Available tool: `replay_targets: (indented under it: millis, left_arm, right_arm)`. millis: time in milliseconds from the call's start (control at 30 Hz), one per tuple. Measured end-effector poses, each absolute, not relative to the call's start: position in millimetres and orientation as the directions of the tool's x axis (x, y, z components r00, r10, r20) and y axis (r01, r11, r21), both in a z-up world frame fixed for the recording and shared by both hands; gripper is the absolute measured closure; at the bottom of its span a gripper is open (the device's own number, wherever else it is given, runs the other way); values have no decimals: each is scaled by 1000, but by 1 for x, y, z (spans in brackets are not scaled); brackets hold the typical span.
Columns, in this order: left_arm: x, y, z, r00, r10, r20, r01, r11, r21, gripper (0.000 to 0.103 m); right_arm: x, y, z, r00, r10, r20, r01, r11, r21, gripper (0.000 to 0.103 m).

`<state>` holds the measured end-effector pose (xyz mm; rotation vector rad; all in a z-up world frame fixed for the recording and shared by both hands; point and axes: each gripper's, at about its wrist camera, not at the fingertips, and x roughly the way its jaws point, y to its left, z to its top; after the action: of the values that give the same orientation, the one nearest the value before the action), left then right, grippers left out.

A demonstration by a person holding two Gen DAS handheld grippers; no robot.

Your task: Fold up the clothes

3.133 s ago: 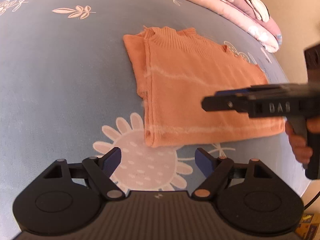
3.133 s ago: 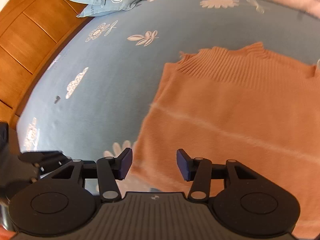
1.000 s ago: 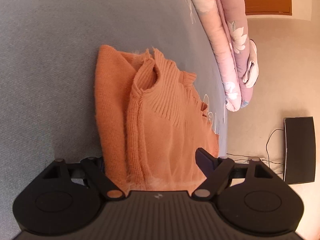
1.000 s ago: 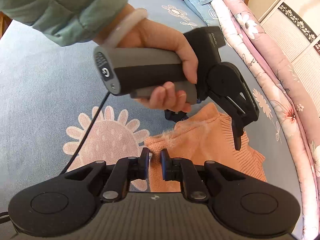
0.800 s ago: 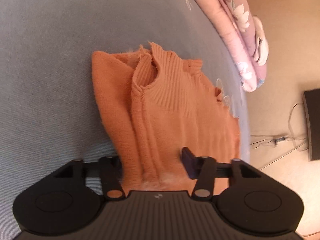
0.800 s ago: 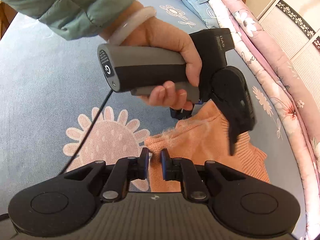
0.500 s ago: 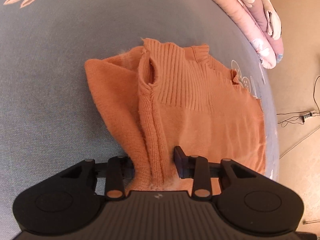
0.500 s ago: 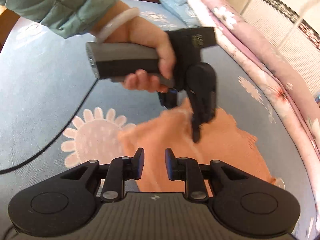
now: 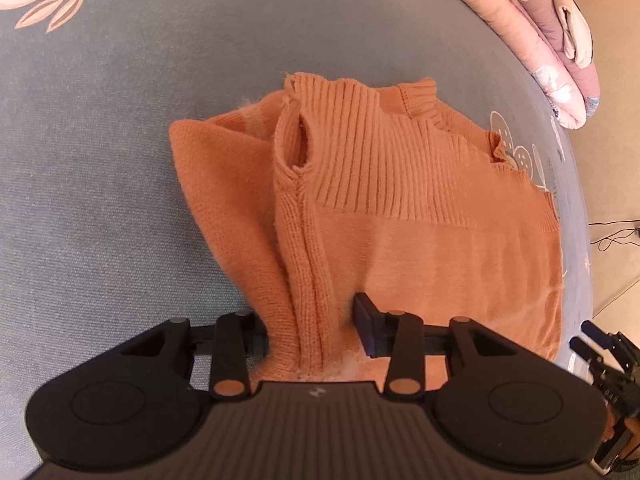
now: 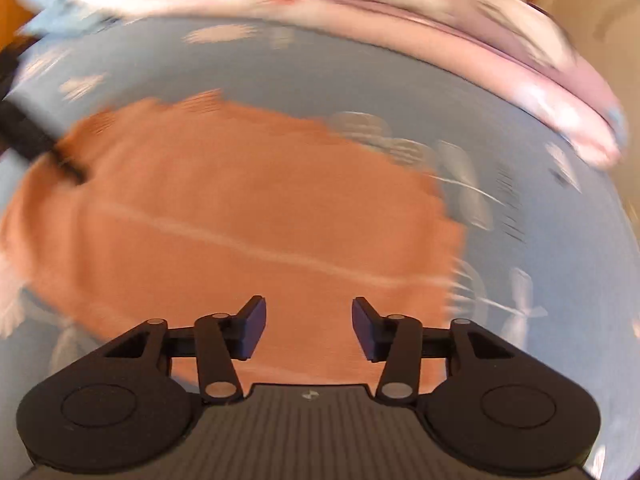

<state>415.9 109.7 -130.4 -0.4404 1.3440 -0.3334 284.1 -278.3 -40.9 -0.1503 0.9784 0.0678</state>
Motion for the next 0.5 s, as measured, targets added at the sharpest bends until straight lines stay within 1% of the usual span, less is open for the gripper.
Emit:
replay_targets:
  millis: [67, 133, 200, 300, 367, 500]
  left_arm:
    - [416, 108, -129, 196, -465, -863, -21, 878, -478, 62]
    - [416, 106, -128, 195, -456, -869, -24, 883, -469, 62]
    - [416, 104, -128, 193, -447, -873, -28, 887, -460, 61]
    - [417, 102, -126, 185, -435, -881, -34, 893, -449, 61]
    - [419, 100, -126, 179, -429, -885, -36, 896, -442, 61]
    - [420, 100, -125, 166, -422, -891, -37, 900, -433, 60]
  right_arm:
    - [292, -328, -45, 569, 25, -822, -15, 1000, 21, 41]
    - [300, -374, -55, 584, 114, -804, 60, 981, 183, 39]
    - [310, -409, -75, 586, 200, -785, 109, 941, 321, 38]
    - [325, -442, -107, 550, 367, -750, 115, 856, 504, 38]
    - [332, -456, -124, 531, 452, -716, 116, 799, 590, 38]
    - [349, -471, -149, 497, 553, -669, 138, 711, 690, 38]
